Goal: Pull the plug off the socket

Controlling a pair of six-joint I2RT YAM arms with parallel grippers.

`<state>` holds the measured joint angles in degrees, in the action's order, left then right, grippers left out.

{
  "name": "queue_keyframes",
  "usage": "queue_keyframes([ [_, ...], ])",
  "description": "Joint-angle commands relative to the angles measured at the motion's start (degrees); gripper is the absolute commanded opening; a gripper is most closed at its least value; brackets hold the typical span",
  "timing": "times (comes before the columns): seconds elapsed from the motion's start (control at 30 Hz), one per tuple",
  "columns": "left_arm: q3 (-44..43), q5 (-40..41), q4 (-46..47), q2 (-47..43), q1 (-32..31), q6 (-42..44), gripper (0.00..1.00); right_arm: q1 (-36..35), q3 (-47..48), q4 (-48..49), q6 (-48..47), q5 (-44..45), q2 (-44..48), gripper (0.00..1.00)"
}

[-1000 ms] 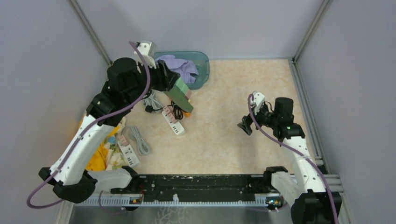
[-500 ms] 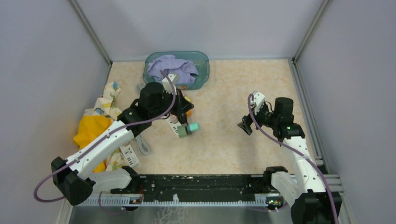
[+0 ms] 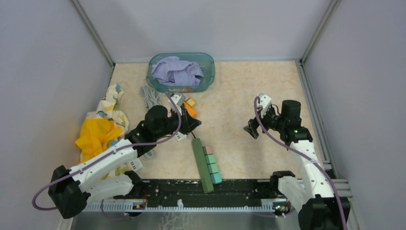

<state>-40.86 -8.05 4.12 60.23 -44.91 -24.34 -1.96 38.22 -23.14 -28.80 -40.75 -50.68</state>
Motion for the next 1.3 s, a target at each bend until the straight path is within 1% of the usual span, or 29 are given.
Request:
queue_keyframes([
  [0.0, -0.1, 2.5, -5.4, -2.8, -0.3, -2.9, 0.33, 0.5, -0.1, 2.1, -0.8, -1.9, 0.8, 0.99],
  [0.03, -0.1, 2.2, -7.8, -2.8, -0.3, -4.9, 0.39, 0.6, -0.1, 2.1, -0.8, -1.8, 0.8, 0.99],
  [0.1, 1.1, 0.9, -10.8, -2.6, -0.5, -10.1, 0.47, 0.6, -0.1, 2.1, -0.9, -1.6, 0.7, 0.99],
  [0.17, 2.9, 1.5, -13.2, -2.6, -1.9, -16.8, 0.51, 0.6, -0.2, 2.1, -0.9, -1.5, 0.7, 0.99],
  [0.3, 5.0, 13.2, -20.5, -1.5, -9.8, -31.2, 0.65, 0.6, -0.2, 2.1, -0.9, -1.5, 0.8, 0.99],
  [0.33, 4.9, 16.0, -22.3, -0.4, -11.3, -35.2, 0.67, 0.6, -0.2, 2.2, -0.9, -1.6, 0.9, 0.99],
  [0.4, 3.3, 19.4, -26.9, 3.0, -12.4, -41.5, 0.74, 0.6, -0.2, 2.1, -0.9, -1.7, 0.9, 0.99],
  [0.47, 0.0, 23.0, -33.4, 7.9, -12.6, -47.7, 0.85, 0.6, -0.2, 2.0, -0.9, -1.8, 1.0, 0.99],
  [0.5, -3.3, 24.2, -36.4, 10.9, -12.6, -49.0, 0.9, 0.6, -0.2, 2.0, -0.9, -1.9, 1.1, 0.99],
  [0.53, -6.4, 25.6, -40.2, 15.1, -12.6, -50.8, 0.97, 0.6, -0.2, 2.0, -0.9, -2.0, 1.1, 0.99],
  [0.57, -9.5, 26.8, -43.6, 17.1, -12.6, -51.8, 0.99, 0.6, -0.2, 2.1, -0.9, -2.1, 1.2, 0.99],
  [0.63, -15.8, 28.8, -50.0, 23.5, -12.5, -52.3, 1.0, 0.6, -0.2, 2.0, -0.9, -2.1, 1.3, 0.99],
  [0.7, -21.0, 29.5, -54.1, 30.3, -12.5, -52.2, 1.0, 0.5, -0.2, 2.0, -0.9, -2.3, 1.5, 0.99],
  [0.8, -26.5, 29.5, -57.3, 37.8, -12.4, -51.3, 0.99, 0.5, -0.2, 1.9, -1.0, -2.4, 1.7, 0.99],
  [0.87, -29.1, 29.6, -59.0, 41.8, -12.3, -50.4, 0.96, 0.6, -0.3, 1.8, -1.0, -2.4, 1.8, 0.99],
  [0.97, -31.8, 31.0, -61.2, 45.7, -12.2, -50.3, 0.86, 0.6, -0.3, 1.8, -1.0, -2.5, 2.0, 0.99],
  [1.0, -32.4, 31.7, -61.9, 46.3, -12.3, -50.3, 0.8, 0.6, -0.3, 1.8, -1.1, -2.5, 2.0, 0.99],
  [1.03, -32.9, 32.3, -62.2, 46.7, -12.2, -50.3, 0.76, 0.5, -0.3, 1.7, -1.1, -2.6, 2.0, 0.99],
  [1.1, -33.1, 33.4, -62.2, 46.6, -12.2, -50.0, 0.63, 0.5, -0.2, 1.7, -1.0, -2.7, 2.0, 0.99],
  [1.13, -33.0, 33.7, -62.0, 46.6, -12.2, -49.8, 0.6, 0.6, -0.2, 1.7, -1.1, -2.7, 2.1, 0.99],
  [1.27, -32.8, 33.3, -61.3, 46.4, -12.3, -48.2, 0.55, 0.6, -0.2, 1.7, -1.1, -2.7, 2.1, 0.99],
])
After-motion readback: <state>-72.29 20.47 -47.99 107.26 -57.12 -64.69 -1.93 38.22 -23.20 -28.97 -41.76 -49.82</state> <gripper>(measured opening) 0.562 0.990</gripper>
